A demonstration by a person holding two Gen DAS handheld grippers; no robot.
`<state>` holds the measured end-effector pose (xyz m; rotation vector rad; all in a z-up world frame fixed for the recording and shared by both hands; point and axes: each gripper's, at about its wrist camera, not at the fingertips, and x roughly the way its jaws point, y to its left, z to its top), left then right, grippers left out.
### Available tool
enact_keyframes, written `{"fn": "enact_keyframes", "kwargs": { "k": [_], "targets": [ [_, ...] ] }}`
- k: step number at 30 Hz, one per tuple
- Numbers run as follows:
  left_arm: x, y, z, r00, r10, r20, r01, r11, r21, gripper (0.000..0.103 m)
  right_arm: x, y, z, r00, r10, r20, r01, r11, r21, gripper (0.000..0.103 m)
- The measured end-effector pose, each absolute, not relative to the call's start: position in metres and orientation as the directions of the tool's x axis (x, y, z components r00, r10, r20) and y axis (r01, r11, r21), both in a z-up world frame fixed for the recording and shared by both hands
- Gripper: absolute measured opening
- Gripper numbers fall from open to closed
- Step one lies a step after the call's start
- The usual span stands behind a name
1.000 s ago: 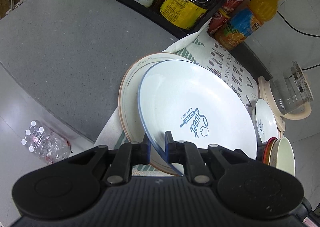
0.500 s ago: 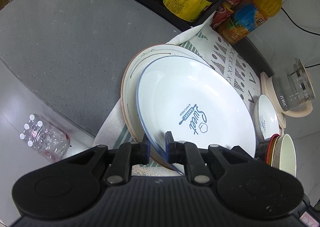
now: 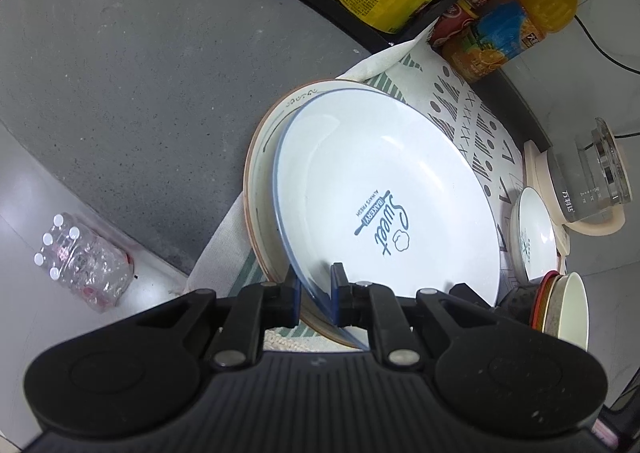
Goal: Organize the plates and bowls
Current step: 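Lower the 'Sweet' plate flat onto the flower-print plate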
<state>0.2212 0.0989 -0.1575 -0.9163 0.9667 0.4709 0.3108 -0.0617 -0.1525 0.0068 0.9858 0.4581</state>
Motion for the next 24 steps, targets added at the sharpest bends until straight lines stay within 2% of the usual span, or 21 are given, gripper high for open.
{"fn": "enact_keyframes", "kwargs": {
  "k": [24],
  "targets": [
    [0.217,0.108,-0.15,0.485,-0.081,-0.871,-0.73,0.51,-0.454,0.012,0.319,-0.044,-0.163,0.458,0.351,-0.817,-0.405,0.9,0.16,0.019]
  ]
}}
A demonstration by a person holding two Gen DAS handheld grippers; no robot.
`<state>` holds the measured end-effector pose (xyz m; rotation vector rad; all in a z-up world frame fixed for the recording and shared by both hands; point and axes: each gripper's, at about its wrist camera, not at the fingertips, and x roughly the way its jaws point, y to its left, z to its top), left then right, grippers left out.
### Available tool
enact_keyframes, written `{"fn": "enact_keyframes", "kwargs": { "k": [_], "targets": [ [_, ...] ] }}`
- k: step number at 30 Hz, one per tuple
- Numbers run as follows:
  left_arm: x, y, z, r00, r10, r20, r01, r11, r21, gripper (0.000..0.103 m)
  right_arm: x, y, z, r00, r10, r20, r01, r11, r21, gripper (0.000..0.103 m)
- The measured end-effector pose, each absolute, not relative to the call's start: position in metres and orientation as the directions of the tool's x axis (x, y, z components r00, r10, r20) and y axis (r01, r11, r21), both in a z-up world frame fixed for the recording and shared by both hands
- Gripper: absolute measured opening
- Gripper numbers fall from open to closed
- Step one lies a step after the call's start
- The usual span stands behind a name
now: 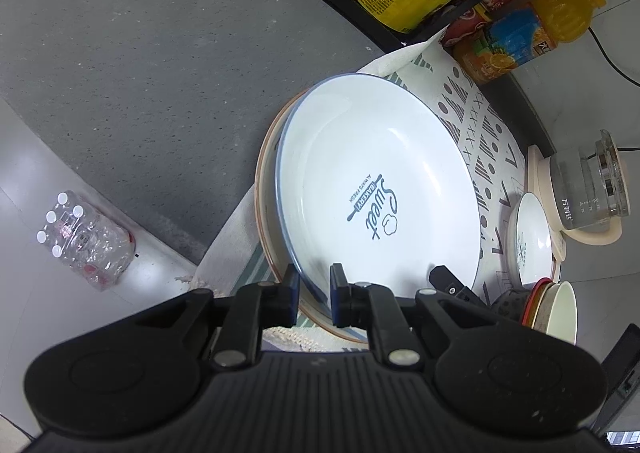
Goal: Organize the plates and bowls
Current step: 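Lower the 'Sweet' plate flat onto the flower-print plate, then open both grippers to release the 'Sweet' plate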
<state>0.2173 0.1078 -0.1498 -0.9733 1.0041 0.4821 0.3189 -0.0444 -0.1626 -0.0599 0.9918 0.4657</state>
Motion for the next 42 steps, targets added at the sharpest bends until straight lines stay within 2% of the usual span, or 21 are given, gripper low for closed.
{"fn": "enact_keyframes", "kwargs": {
  "k": [14,17,26,28,30,31,33,35,42],
  "targets": [
    [0.215,0.118,-0.15,0.46,-0.018,-0.888,-0.758,0.512,-0.403,0.012,0.321,-0.045,-0.168,0.465,0.355,-0.811,-0.401,0.901,0.165,0.02],
    [0.212,0.122,-0.154,0.468,-0.018,-0.884,-0.764,0.494,-0.414,0.013,0.324,-0.047,-0.17,0.471,0.334,-0.816,-0.386,0.91,0.15,0.035],
    [0.219,0.122,-0.147,0.441,0.001,-0.897,-0.762,0.529,-0.374,0.013,0.328,-0.051,-0.166,0.435,0.344,-0.832,-0.362,0.913,0.188,0.042],
    [0.22,0.121,-0.147,0.438,-0.013,-0.899,-0.759,0.53,-0.377,0.014,0.327,-0.052,-0.162,0.428,0.353,-0.832,-0.364,0.91,0.199,0.048],
    [0.221,0.12,-0.146,0.435,-0.015,-0.9,-0.757,0.535,-0.374,0.022,0.326,-0.053,-0.158,0.416,0.365,-0.833,-0.366,0.906,0.214,0.057],
    [0.221,0.119,-0.144,0.434,-0.009,-0.901,-0.757,0.539,-0.37,0.025,0.325,-0.054,-0.156,0.41,0.371,-0.833,-0.369,0.903,0.221,0.058],
    [0.22,0.116,-0.141,0.437,0.004,-0.9,-0.754,0.547,-0.364,0.042,0.322,-0.055,-0.151,0.407,0.379,-0.831,-0.376,0.899,0.225,0.061],
    [0.218,0.114,-0.137,0.441,0.016,-0.898,-0.752,0.552,-0.36,0.05,0.319,-0.058,-0.146,0.406,0.388,-0.828,-0.38,0.895,0.233,0.066],
    [0.205,0.109,-0.128,0.462,0.03,-0.886,-0.754,0.54,-0.375,0.064,0.305,-0.069,-0.132,0.431,0.4,-0.809,-0.402,0.888,0.225,0.08]
  ]
}}
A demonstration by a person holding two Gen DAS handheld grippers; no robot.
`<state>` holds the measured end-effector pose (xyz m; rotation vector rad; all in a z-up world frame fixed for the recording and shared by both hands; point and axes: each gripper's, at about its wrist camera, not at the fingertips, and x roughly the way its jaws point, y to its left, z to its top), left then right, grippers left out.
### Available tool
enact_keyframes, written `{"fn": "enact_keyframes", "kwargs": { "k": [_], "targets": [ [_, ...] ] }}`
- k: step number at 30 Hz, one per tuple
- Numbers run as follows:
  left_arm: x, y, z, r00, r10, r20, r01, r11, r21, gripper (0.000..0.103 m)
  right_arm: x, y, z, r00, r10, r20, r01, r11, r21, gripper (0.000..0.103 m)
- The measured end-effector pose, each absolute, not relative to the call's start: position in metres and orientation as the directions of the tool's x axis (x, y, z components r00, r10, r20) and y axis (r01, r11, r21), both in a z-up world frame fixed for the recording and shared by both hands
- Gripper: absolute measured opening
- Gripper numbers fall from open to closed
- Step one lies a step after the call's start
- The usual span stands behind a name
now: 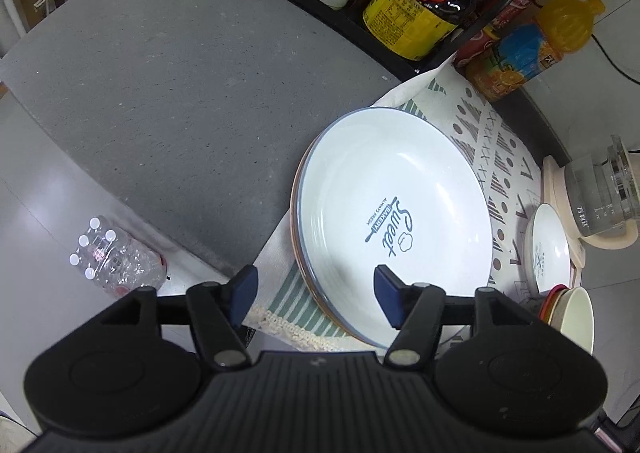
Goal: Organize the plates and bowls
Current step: 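Open both grippers to release the 'Sweet' plate, then move both grippers to the rim of the white 'BAKERY' plate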
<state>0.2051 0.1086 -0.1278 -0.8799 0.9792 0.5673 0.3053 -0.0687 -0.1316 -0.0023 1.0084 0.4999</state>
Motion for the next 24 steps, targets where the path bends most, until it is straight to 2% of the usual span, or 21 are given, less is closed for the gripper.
{"fn": "enact_keyframes", "kwargs": {
  "k": [7,9,14,24],
  "targets": [
    [0.193,0.103,-0.116,0.484,0.08,-0.872,-0.765,0.523,-0.376,0.069,0.294,-0.08,-0.117,0.44,0.422,-0.793,-0.401,0.882,0.247,0.091],
    [0.19,0.1,-0.112,0.489,0.097,-0.867,-0.765,0.526,-0.372,0.074,0.291,-0.083,-0.112,0.443,0.427,-0.788,-0.403,0.88,0.25,0.094],
    [0.191,0.095,-0.104,0.501,0.087,-0.861,-0.753,0.535,-0.384,0.075,0.286,-0.092,-0.097,0.449,0.44,-0.778,-0.415,0.873,0.254,0.1],
    [0.211,0.083,-0.087,0.531,0.084,-0.843,-0.721,0.567,-0.398,0.081,0.292,-0.116,-0.07,0.504,0.436,-0.746,-0.41,0.881,0.238,0.103]
  ]
}}
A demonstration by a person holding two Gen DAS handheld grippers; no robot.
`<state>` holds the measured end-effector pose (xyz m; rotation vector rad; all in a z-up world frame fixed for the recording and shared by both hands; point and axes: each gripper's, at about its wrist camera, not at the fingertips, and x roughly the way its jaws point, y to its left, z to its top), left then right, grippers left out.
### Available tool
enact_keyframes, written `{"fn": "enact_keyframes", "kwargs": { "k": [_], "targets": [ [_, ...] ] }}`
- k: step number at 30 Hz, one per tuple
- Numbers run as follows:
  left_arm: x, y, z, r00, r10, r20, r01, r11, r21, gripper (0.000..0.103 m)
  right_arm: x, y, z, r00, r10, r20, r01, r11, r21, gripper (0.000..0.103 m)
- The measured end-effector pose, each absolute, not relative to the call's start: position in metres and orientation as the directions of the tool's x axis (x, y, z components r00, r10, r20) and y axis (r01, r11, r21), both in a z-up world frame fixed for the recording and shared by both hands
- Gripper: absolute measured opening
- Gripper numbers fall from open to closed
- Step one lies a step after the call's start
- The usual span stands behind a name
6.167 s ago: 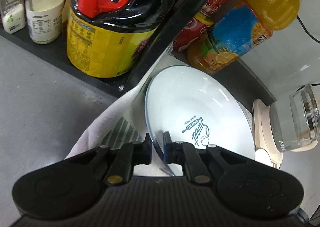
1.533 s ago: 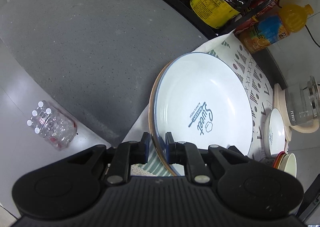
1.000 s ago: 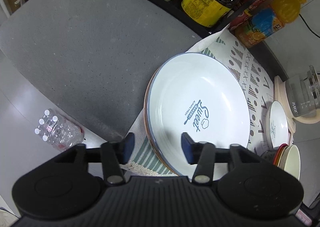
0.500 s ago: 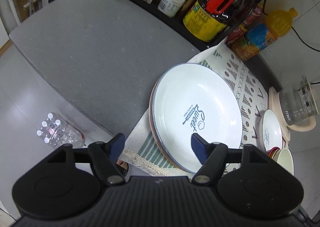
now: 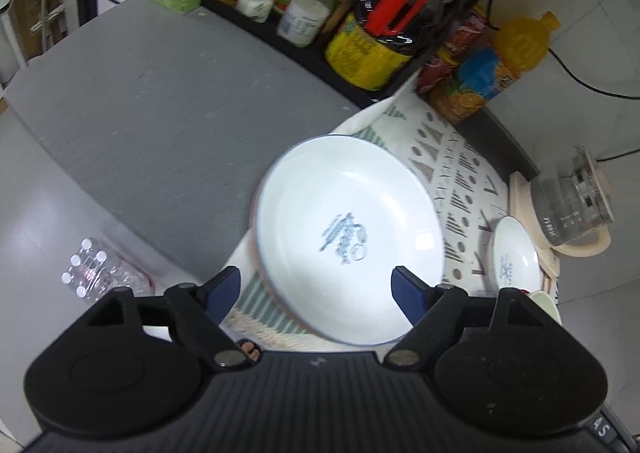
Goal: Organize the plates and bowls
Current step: 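Move both grippers to the rim of the white 'BAKERY' plate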
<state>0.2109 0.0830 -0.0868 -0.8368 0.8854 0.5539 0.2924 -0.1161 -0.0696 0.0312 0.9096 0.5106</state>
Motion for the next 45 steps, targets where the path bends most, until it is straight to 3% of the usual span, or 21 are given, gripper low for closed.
{"fn": "enact_keyframes", "kwargs": {
  "k": [19,34,39,45],
  "targets": [
    [0.306,0.035,-0.07,0.559,0.028,-0.829,-0.609,0.692,-0.387,0.081,0.357,-0.186,-0.05,0.605,0.387,-0.696,-0.294,0.921,0.257,0.103],
    [0.382,0.0,-0.084,0.558,-0.107,-0.823,-0.508,0.74,-0.441,0.081,0.425,-0.243,-0.069,0.587,0.348,-0.731,-0.15,0.934,0.324,0.102],
    [0.408,-0.007,-0.092,0.559,-0.127,-0.82,-0.485,0.751,-0.447,0.08,0.45,-0.257,-0.082,0.559,0.34,-0.756,-0.12,0.936,0.332,0.09],
    [0.437,-0.013,-0.112,0.526,-0.144,-0.838,-0.475,0.768,-0.43,0.07,0.483,-0.269,-0.095,0.528,0.357,-0.771,-0.131,0.931,0.341,0.077]
  ]
}}
